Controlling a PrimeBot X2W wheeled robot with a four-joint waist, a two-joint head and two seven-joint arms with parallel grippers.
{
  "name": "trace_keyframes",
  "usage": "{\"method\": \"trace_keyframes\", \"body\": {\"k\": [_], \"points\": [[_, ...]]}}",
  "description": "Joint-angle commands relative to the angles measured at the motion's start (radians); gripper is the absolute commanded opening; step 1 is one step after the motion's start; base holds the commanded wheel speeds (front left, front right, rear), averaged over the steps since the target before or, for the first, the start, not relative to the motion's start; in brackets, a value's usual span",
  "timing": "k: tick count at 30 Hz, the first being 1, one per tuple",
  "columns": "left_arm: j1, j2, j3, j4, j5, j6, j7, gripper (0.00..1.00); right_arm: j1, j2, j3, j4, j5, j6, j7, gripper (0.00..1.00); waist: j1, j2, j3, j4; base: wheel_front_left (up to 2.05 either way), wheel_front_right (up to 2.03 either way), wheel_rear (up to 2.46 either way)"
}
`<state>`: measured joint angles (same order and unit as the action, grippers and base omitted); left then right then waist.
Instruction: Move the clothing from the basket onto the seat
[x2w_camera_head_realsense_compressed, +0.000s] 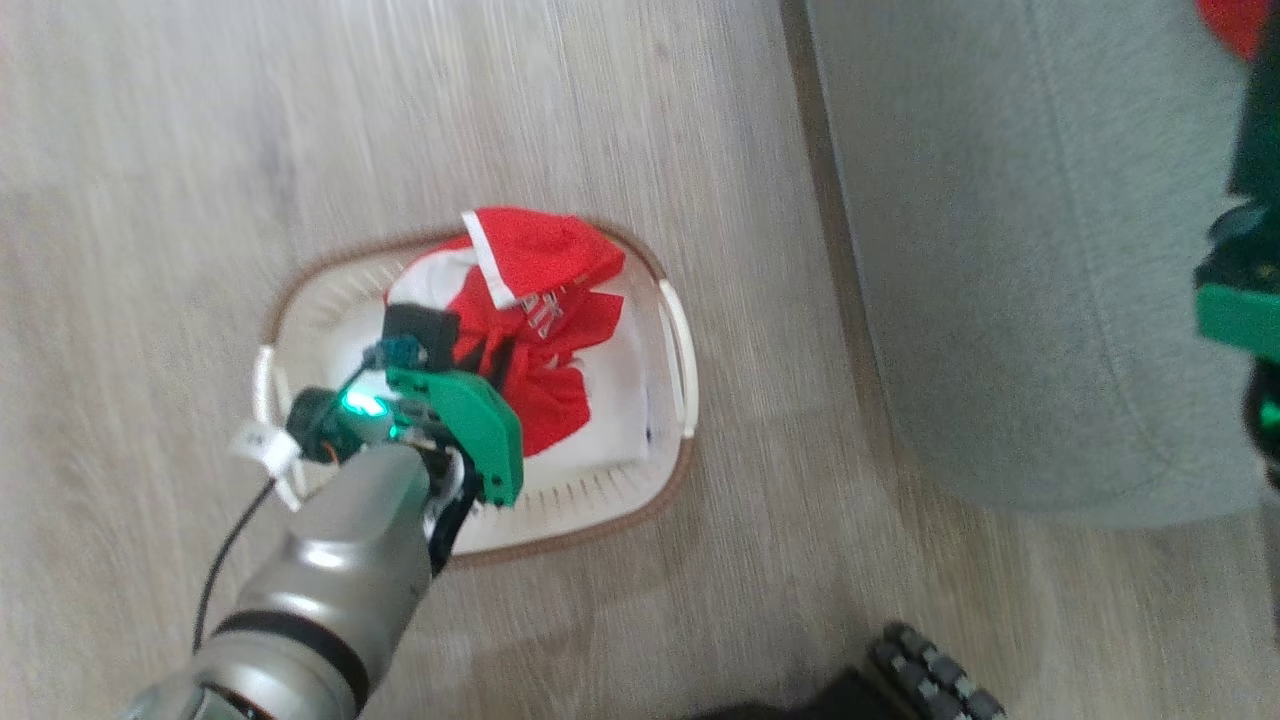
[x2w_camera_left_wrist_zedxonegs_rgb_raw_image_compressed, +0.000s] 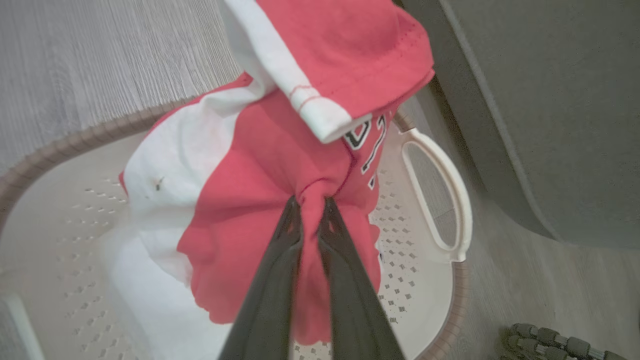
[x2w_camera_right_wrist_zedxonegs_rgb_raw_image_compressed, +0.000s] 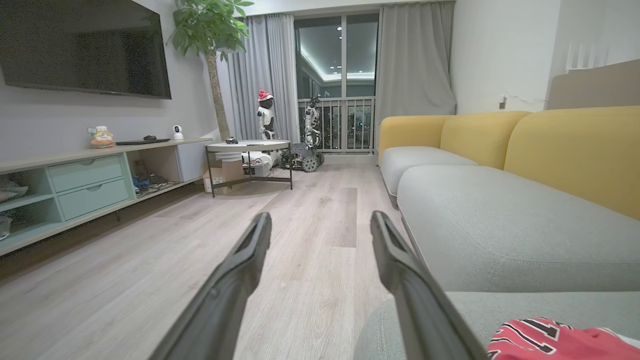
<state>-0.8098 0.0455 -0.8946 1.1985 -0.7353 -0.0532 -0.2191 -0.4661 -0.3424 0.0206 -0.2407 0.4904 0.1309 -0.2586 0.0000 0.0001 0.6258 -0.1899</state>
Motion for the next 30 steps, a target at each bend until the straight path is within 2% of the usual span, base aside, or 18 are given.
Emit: {"method": "trace_keyframes", "body": {"k": [1, 9, 10, 14, 20, 30], "points": [[0.039, 0.005, 0.005, -0.03, -0.01, -0.007, -0.023, 0.0, 0.056, -0.017, 0.02, -0.012, -0.011, 0.0, -0.003, 1.0, 0.0, -0.0001, -0.159, 0.04, 0.0, 0.0, 0.0], [0.108, 0.005, 0.016, -0.135, -0.012, -0.009, -0.042, 0.0, 0.169, -0.004, 0.044, 0.042, -0.035, 0.0, -0.003, 1.0, 0.0, -0.0001, -0.36, 0.09, 0.0, 0.0, 0.0], [0.108, 0.005, 0.016, -0.135, -0.012, -0.009, -0.042, 0.0, 0.169, -0.004, 0.044, 0.042, -0.035, 0.0, -0.003, 1.0, 0.0, -0.0001, -0.36, 0.09, 0.0, 0.0, 0.0], [0.149, 0.033, 0.094, -0.306, 0.027, 0.0, -0.042, 0.0, 0.23, 0.009, 0.063, 0.07, -0.046, 0.0, -0.003, 1.0, 0.0, -0.0001, -0.459, 0.117, 0.0, 0.0, 0.0], [0.18, 0.085, 0.163, -0.54, 0.097, 0.027, -0.043, 0.0, 0.292, 0.032, 0.087, 0.094, -0.058, 0.0, -0.003, 1.0, 0.0, -0.0001, -0.541, 0.143, 0.0, 0.0, 0.0], [0.145, 0.141, 0.18, -0.817, 0.123, 0.048, 0.004, 0.0, 0.341, 0.054, 0.142, 0.119, -0.066, 0.0, -0.003, 1.0, 0.0, -0.0001, -0.595, 0.152, 0.0, 0.0, 0.0]]}}
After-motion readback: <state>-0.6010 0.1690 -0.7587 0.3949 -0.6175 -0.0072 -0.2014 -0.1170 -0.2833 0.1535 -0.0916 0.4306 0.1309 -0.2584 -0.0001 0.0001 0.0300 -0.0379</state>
